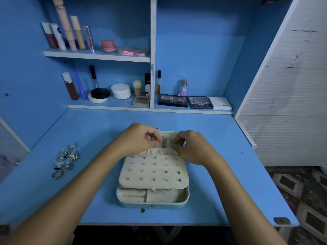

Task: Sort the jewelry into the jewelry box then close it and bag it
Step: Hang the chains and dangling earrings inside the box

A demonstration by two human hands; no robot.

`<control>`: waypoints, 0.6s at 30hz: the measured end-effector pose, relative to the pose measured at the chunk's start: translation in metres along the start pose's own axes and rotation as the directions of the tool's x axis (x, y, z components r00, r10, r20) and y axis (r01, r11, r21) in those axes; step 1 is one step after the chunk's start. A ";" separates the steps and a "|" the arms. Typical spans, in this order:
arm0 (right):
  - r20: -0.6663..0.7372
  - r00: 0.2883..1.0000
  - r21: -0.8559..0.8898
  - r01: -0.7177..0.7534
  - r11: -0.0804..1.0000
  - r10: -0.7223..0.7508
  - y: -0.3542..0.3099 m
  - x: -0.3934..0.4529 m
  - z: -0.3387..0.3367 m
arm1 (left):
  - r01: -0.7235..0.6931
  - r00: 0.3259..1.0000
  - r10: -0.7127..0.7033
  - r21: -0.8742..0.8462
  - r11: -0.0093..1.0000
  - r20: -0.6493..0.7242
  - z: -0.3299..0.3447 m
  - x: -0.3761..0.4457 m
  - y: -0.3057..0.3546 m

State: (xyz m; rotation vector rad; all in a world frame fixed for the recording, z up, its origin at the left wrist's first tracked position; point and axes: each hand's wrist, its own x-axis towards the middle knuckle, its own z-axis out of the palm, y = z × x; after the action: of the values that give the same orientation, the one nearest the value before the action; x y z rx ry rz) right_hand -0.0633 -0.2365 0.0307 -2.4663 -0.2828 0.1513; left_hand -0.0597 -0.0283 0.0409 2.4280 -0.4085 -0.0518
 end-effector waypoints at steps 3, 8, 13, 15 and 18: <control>-0.098 0.994 0.113 0.049 0.992 -0.038 0.008 -0.009 0.002 | -0.001 0.988 -0.012 -0.088 0.996 -0.153 -0.008 -0.020 -0.022; -0.200 0.979 0.318 0.112 0.941 -0.048 0.025 -0.032 0.010 | 0.049 0.951 -0.129 -0.276 0.960 -0.282 -0.008 -0.056 -0.052; -0.255 0.964 0.437 0.180 0.882 -0.070 0.037 -0.048 0.020 | 0.032 0.933 -0.179 -0.425 0.905 -0.311 0.009 -0.083 -0.062; -0.288 0.952 0.441 0.231 0.867 -0.107 0.038 -0.052 0.022 | 0.004 0.932 -0.161 -0.432 0.902 -0.326 0.014 -0.088 -0.062; -0.315 0.938 0.451 0.281 0.847 -0.143 0.040 -0.057 0.026 | -0.083 0.931 -0.078 -0.416 0.906 -0.357 0.017 -0.092 -0.062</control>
State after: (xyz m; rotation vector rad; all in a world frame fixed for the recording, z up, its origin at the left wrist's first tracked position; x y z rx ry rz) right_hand -0.1167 -0.2653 -0.0124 -1.9009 -0.3495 -0.1920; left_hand -0.1326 0.0346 -0.0171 1.9459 -0.2009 0.2848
